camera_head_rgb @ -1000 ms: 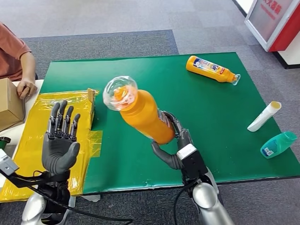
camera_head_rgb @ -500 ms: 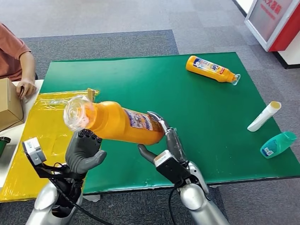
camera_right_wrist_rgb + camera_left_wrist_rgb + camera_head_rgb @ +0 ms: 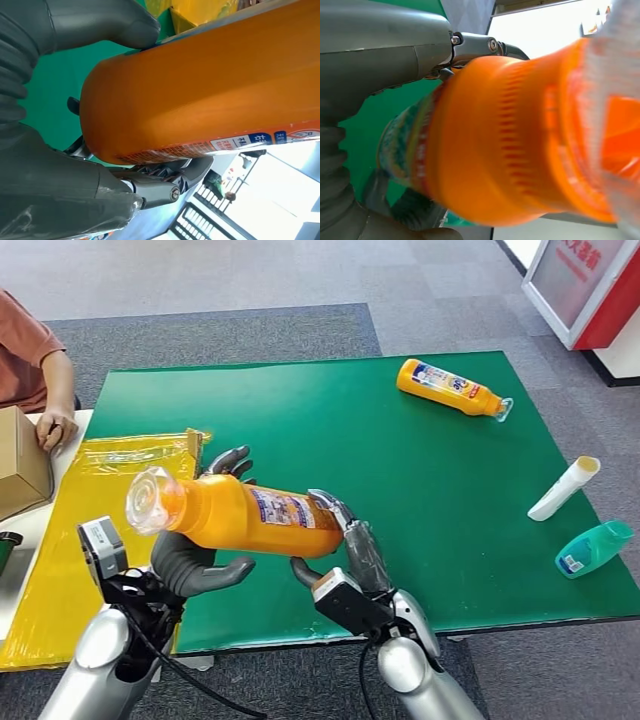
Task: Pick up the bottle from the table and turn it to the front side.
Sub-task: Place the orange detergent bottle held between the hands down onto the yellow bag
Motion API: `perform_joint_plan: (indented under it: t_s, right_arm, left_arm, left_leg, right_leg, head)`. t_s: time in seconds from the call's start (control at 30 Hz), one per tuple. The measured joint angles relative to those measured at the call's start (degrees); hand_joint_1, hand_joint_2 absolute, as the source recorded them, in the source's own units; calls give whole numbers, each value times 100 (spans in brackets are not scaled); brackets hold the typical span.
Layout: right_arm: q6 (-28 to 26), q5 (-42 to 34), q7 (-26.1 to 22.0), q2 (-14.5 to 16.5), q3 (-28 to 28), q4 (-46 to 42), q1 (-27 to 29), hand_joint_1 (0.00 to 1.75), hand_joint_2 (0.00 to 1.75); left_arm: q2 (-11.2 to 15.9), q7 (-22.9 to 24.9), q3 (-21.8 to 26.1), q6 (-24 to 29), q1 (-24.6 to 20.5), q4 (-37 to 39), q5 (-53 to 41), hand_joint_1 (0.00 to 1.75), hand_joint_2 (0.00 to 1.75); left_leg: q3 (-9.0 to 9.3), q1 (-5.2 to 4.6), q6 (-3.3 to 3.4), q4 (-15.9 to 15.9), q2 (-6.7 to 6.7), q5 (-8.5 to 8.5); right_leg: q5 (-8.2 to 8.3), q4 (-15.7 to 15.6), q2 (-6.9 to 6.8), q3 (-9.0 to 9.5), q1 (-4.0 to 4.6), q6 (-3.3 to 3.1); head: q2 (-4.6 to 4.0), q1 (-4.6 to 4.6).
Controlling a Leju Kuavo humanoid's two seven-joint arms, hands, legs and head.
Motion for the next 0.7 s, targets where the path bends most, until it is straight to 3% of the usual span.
perform_joint_plan:
  t_s: [0.33,0.47,0.7]
  right_arm:
    - [-22,54,15,50,225,136,57,175,175]
    - [-27,66,42,56,291,179,48,175,175]
    - [-61,77,111,61,336,198,-8,175,175]
  left_arm:
    - [78,58,-79,86,-173,46,-122,0,175]
    - [98,56,-86,94,-206,69,-147,175,175]
    - [102,-31,-101,139,-212,79,-220,175,175]
  left_leg:
    - [0,0,0,0,0,0]
    - [0,0,0,0,0,0]
    - [0,0,0,0,0,0]
  right_leg:
    - [0,0,0,0,0,0]
    - [0,0,0,0,0,0]
    - [0,0,0,1,0,0]
  head:
    - [0,0]
    - [0,0]
    - [0,0]
